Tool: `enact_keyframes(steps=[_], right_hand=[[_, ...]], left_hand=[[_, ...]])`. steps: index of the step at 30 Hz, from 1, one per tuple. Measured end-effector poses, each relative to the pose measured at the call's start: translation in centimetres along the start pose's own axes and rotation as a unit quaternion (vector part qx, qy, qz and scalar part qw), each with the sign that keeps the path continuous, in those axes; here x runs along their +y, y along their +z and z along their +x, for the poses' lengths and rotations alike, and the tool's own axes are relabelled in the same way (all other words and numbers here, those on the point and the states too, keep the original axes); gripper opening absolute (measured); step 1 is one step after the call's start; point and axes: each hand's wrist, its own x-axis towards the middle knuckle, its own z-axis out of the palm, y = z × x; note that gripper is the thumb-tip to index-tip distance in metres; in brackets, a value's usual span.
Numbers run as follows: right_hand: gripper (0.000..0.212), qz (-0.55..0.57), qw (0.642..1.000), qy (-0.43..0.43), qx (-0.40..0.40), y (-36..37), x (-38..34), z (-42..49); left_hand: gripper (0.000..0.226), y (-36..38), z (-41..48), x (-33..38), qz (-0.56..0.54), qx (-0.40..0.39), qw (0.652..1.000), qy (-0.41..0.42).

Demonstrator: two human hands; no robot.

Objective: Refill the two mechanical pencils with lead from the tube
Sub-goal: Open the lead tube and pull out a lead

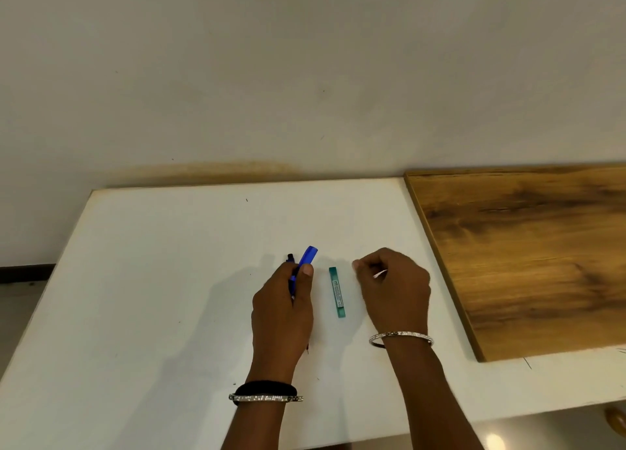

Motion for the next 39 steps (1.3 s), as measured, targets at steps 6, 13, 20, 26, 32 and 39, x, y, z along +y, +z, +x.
enact_keyframes(steps=[6, 13, 20, 26, 32, 39], right_hand=[[0.027, -0.086, 0.982, 0.07, -0.155, 1.7, -0.6, -1.0], [0.021, -0.079, 0.978, 0.125, -0.148, 2.0, -1.4, -1.6], [0.025, -0.06, 0.966, 0.157, -0.195, 2.3, -1.6, -1.7], [0.013, -0.018, 0.977, 0.148, -0.153, 1.8, -1.2, -1.3], [0.028, 0.135, 0.977, 0.121, -0.114, 1.3, -1.2, -0.7], [0.028, 0.275, 0.937, 0.123, -0.176, 0.1, -1.0, -0.5]], left_hand=[[0.027, 0.1, 0.0, -0.1, 0.022, 0.01, 1.0, -0.004], [0.03, 0.2, 0.1, -0.5, 0.046, 0.005, 0.999, -0.009], [0.031, 0.5, 0.2, -0.6, 0.066, 0.007, 0.998, -0.014], [0.034, 0.9, 0.0, -0.8, 0.09, -0.004, 0.996, -0.009], [0.032, 1.5, -0.4, -0.1, 0.087, -0.026, 0.996, -0.001], [0.041, 1.9, -0.6, 0.6, 0.034, -0.013, 0.999, -0.015]])
